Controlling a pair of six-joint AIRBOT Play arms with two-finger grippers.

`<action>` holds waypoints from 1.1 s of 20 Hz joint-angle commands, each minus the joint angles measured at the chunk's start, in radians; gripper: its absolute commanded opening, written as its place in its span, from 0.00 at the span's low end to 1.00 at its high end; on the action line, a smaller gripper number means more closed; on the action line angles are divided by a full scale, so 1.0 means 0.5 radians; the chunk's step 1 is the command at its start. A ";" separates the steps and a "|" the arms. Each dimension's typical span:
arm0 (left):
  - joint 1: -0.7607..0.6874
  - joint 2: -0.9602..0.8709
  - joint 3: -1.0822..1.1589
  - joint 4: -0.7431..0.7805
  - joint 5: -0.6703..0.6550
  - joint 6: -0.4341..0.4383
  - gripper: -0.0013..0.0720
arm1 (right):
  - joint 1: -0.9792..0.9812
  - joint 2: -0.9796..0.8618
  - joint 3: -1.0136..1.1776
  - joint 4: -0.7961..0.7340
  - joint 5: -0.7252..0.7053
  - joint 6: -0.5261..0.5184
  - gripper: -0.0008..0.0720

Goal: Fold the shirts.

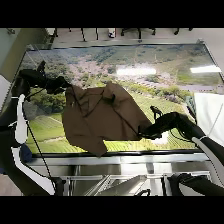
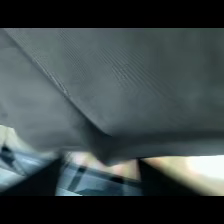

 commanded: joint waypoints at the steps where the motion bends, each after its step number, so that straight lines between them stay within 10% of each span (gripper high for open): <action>1: 0.034 -0.093 0.325 0.067 0.333 -0.008 0.96 | 0.043 0.043 -0.050 0.117 0.069 0.048 0.80; 2: 0.056 -0.092 0.407 0.079 0.443 -0.008 0.96 | -0.019 0.076 -0.003 0.085 -0.016 0.034 0.78; 4: 0.142 -0.050 0.489 0.052 0.703 -0.046 0.95 | -0.224 0.180 0.100 -0.021 -0.186 -0.068 0.42; 9: 0.312 0.393 -0.386 0.059 0.851 -0.053 0.95 | -1.022 0.285 0.145 -0.049 -0.351 -0.387 0.44; 13: 0.337 0.819 -1.433 0.060 0.501 0.068 0.95 | -1.445 0.064 0.144 0.182 -0.482 -0.758 0.65; 22: 0.238 0.887 -2.135 -0.146 0.052 0.194 0.95 | -1.267 -0.385 0.143 0.294 -0.430 -0.966 0.65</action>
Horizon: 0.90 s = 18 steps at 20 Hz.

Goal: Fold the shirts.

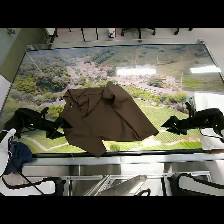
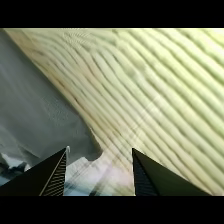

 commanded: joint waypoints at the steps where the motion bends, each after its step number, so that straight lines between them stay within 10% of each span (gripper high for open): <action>1: -0.063 -0.055 -0.138 -0.055 -0.101 0.046 0.95 | 0.085 -0.127 0.002 0.039 0.024 -0.061 0.65; 10: -0.024 0.002 0.330 -0.008 0.214 0.047 0.83 | 0.185 -0.159 0.002 0.043 0.082 -0.060 0.63; 14: 0.130 0.132 0.412 -0.006 0.272 0.037 0.83 | 0.292 -0.179 0.002 0.043 0.046 -0.097 0.39; 16: 0.197 0.153 0.288 -0.007 0.275 0.037 0.83 | 0.317 -0.179 0.002 0.052 0.041 -0.127 0.04; 18: 0.230 0.150 0.094 -0.010 0.232 0.040 0.83 | 0.313 -0.175 0.002 0.053 0.037 -0.127 0.04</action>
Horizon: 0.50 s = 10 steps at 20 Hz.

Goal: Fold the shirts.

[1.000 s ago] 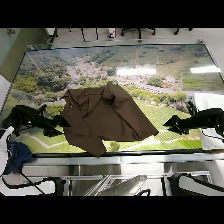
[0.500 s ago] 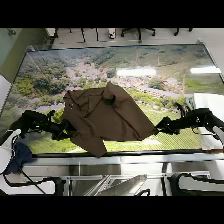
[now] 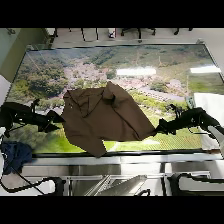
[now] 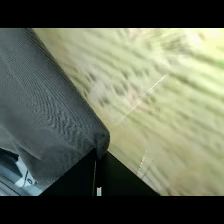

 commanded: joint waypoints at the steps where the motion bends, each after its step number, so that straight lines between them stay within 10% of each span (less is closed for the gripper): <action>1: 0.069 0.025 -0.249 -0.007 -0.066 -0.003 0.83 | 0.020 0.004 0.002 0.024 -0.022 -0.022 0.04; 10: -0.130 -0.244 -0.388 -0.079 -0.396 0.005 0.83 | 0.021 0.005 0.002 0.049 -0.019 -0.021 0.04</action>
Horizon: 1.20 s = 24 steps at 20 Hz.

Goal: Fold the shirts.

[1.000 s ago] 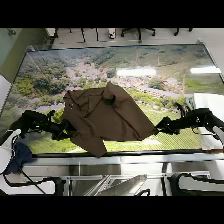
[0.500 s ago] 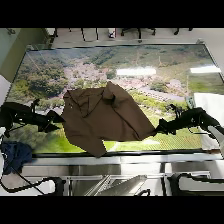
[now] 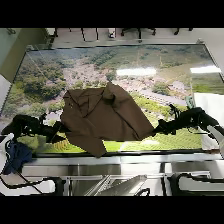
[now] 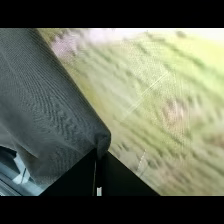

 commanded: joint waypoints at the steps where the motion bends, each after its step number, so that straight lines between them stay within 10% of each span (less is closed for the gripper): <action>1: -0.177 -0.137 0.041 0.011 -0.196 0.018 0.78 | 0.002 0.002 0.002 0.037 -0.006 0.000 0.04; 3: -0.271 -0.172 0.204 0.010 -0.128 0.060 0.03 | 0.000 0.027 0.005 0.061 -0.013 0.000 0.04; 9: -0.383 0.434 0.909 -0.105 0.069 0.042 0.03 | -0.003 0.576 0.634 0.242 -0.136 0.114 0.04; 16: -0.349 1.653 2.066 0.155 -0.706 -0.040 0.03 | -0.002 1.409 2.112 -0.029 0.504 0.150 0.04; 24: -0.349 1.595 2.582 0.587 -0.501 -0.220 0.03 | -0.001 1.479 2.519 -0.561 0.600 0.149 0.04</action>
